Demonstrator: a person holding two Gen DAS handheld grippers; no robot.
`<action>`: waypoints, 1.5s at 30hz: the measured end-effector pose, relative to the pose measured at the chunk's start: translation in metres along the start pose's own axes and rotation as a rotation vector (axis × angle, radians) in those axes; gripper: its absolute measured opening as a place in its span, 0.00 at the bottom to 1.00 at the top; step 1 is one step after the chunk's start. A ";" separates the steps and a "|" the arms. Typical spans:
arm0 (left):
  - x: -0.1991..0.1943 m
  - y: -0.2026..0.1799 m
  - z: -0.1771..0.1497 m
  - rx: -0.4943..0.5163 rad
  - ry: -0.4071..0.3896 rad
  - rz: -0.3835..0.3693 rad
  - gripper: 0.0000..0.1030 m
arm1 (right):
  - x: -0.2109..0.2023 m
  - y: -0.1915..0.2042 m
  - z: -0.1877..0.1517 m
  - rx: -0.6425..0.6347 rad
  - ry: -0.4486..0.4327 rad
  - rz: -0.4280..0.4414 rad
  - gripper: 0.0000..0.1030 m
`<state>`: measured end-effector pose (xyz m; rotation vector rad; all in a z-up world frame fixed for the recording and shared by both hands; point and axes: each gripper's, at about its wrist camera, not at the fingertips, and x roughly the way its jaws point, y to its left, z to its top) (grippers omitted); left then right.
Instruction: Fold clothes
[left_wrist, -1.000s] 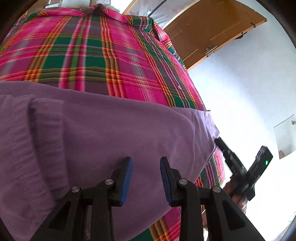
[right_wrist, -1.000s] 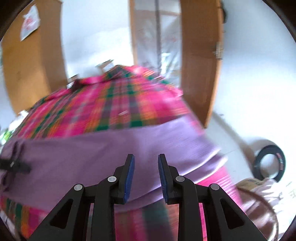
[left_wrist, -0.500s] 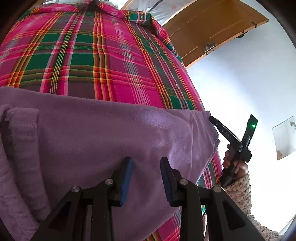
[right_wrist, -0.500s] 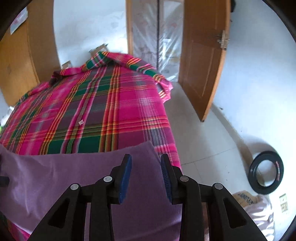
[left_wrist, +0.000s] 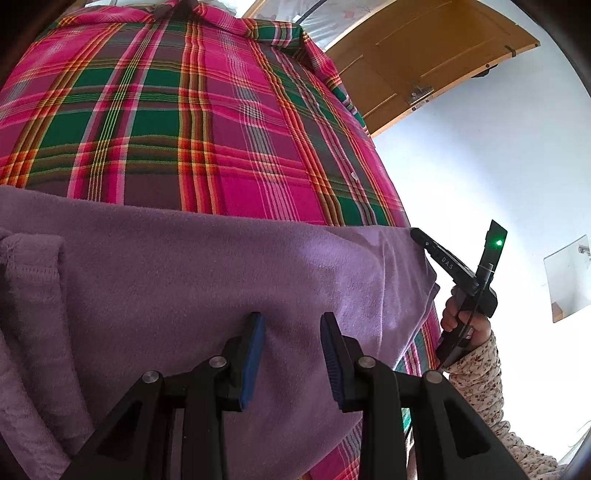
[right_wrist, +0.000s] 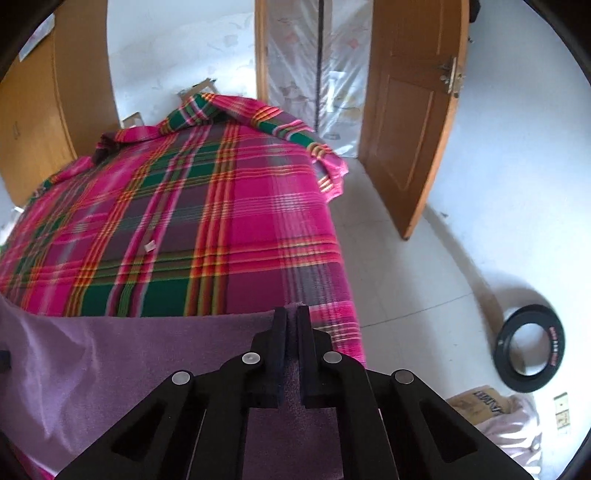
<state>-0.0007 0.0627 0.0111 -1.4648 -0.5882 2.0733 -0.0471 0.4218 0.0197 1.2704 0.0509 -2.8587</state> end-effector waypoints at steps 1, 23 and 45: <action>0.000 0.000 0.000 -0.001 0.000 0.000 0.31 | -0.002 -0.001 0.000 0.007 -0.005 -0.013 0.05; 0.003 -0.002 -0.005 -0.012 -0.012 0.001 0.31 | -0.037 -0.036 -0.011 0.165 -0.016 0.033 0.24; 0.000 -0.005 -0.008 -0.020 0.001 0.005 0.31 | -0.052 -0.055 -0.058 0.302 0.000 0.070 0.08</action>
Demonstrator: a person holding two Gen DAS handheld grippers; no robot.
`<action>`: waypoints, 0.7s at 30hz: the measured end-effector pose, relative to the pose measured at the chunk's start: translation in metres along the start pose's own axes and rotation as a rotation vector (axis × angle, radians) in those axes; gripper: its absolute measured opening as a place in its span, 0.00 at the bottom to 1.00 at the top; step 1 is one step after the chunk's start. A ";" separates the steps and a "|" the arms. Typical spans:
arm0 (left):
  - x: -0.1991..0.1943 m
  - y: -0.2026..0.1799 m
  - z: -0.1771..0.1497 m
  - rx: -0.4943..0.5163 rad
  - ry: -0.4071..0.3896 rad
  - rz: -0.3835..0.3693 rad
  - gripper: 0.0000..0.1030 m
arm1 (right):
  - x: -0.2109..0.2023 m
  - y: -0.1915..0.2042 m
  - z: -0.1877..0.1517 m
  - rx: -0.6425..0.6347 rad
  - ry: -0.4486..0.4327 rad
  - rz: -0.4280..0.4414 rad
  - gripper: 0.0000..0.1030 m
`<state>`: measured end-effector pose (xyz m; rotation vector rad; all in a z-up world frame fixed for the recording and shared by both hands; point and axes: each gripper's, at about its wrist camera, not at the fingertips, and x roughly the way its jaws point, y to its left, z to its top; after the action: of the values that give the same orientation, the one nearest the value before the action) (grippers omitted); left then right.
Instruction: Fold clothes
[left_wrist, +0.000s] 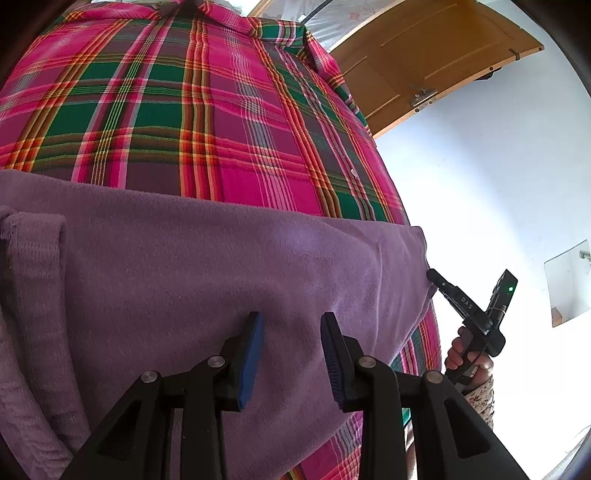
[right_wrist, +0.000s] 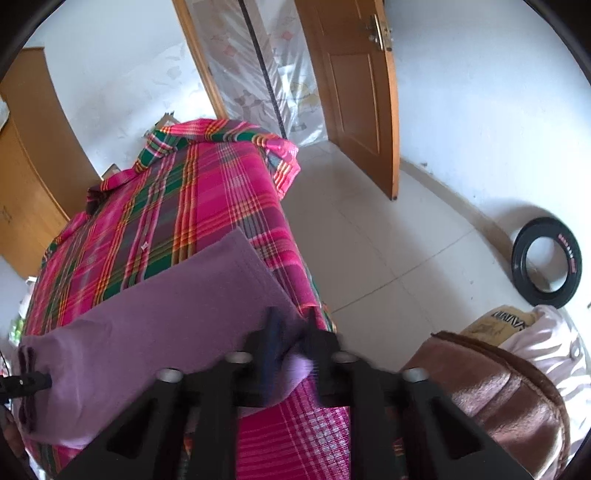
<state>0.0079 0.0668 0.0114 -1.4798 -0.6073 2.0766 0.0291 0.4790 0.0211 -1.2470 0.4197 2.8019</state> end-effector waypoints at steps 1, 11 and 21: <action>0.000 0.000 0.000 0.000 0.000 0.000 0.31 | -0.002 0.000 0.001 0.001 -0.009 0.006 0.06; 0.001 -0.005 -0.003 0.000 0.018 0.000 0.31 | -0.031 0.005 0.012 0.033 -0.054 0.027 0.05; 0.004 -0.010 -0.004 0.006 0.036 -0.002 0.31 | -0.021 0.006 0.004 0.028 -0.026 -0.046 0.05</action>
<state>0.0121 0.0769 0.0136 -1.5092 -0.5887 2.0438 0.0394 0.4757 0.0401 -1.1978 0.4220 2.7605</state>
